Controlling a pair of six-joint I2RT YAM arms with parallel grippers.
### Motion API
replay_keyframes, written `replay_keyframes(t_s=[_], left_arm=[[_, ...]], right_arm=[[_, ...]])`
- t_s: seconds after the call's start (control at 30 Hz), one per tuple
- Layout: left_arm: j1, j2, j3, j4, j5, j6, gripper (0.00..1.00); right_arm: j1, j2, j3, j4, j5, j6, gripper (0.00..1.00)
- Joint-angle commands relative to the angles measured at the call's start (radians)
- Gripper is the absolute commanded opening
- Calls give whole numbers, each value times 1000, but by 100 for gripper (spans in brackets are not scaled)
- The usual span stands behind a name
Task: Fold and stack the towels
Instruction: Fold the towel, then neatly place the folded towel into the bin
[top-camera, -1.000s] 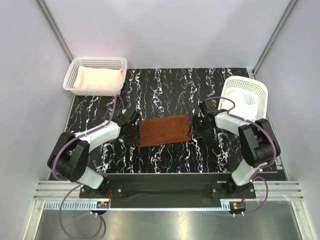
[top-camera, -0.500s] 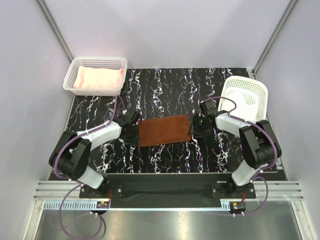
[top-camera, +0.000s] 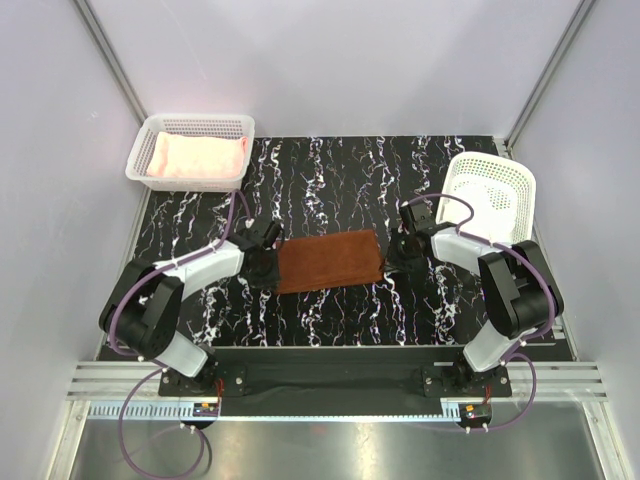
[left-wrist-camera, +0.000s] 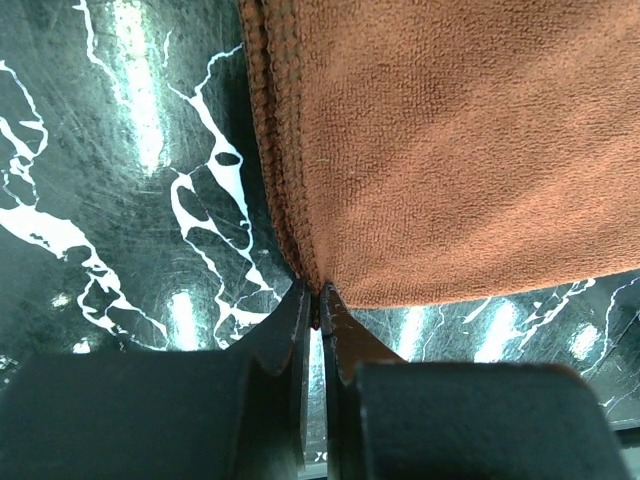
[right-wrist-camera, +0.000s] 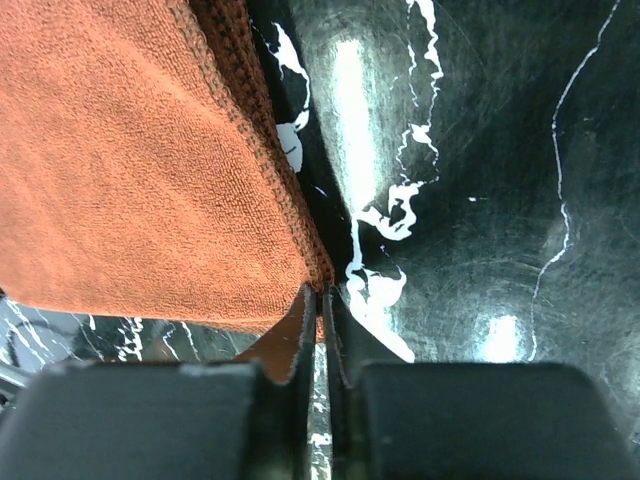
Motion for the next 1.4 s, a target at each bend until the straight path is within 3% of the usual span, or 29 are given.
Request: replay_keyframes(t_s=[0.0, 0.03, 0.23, 0.47, 0.67, 0.8, 0.83, 0.9, 0.93, 1.03, 1.13, 1.23, 1.33, 1.37], left_arm=[[1, 8, 55, -47, -46, 5, 0], [1, 5, 64, -60, -50, 5, 0], [1, -29, 85, -105, -35, 2, 0], [1, 2, 33, -91, -50, 6, 0], [1, 9, 16, -81, -46, 5, 0], [1, 0, 21, -91, -44, 13, 0], [1, -3, 27, -99, -47, 16, 3], [1, -14, 61, -140, -72, 26, 27], [2, -20, 78, -159, -86, 34, 39], [2, -44, 170, -243, -161, 59, 49], [10, -55, 257, -274, -184, 91, 53], [33, -54, 282, -214, -121, 126, 54], [96, -35, 218, -121, -6, 146, 54], [137, -31, 193, -89, 102, 146, 54]], right_arm=[[10, -30, 39, -39, 33, -27, 4], [9, -40, 53, -64, 36, -32, 0], [9, -93, 105, -191, 12, -55, 0], [9, -166, -87, -56, -48, 2, 0], [9, -143, -150, 34, -91, 28, 0], [9, -169, -191, 54, -87, 56, 13], [9, -178, -190, 43, -85, 57, 24], [9, -215, -167, -19, -64, 51, 36], [9, -231, -153, -44, -56, 49, 40], [9, -266, -79, -131, -37, 37, 41], [10, -261, -32, -124, -92, 45, 36], [22, -225, -16, -31, -168, 60, 36], [56, -173, -22, 123, -304, 94, 36], [67, -138, -30, 164, -329, 115, 36]])
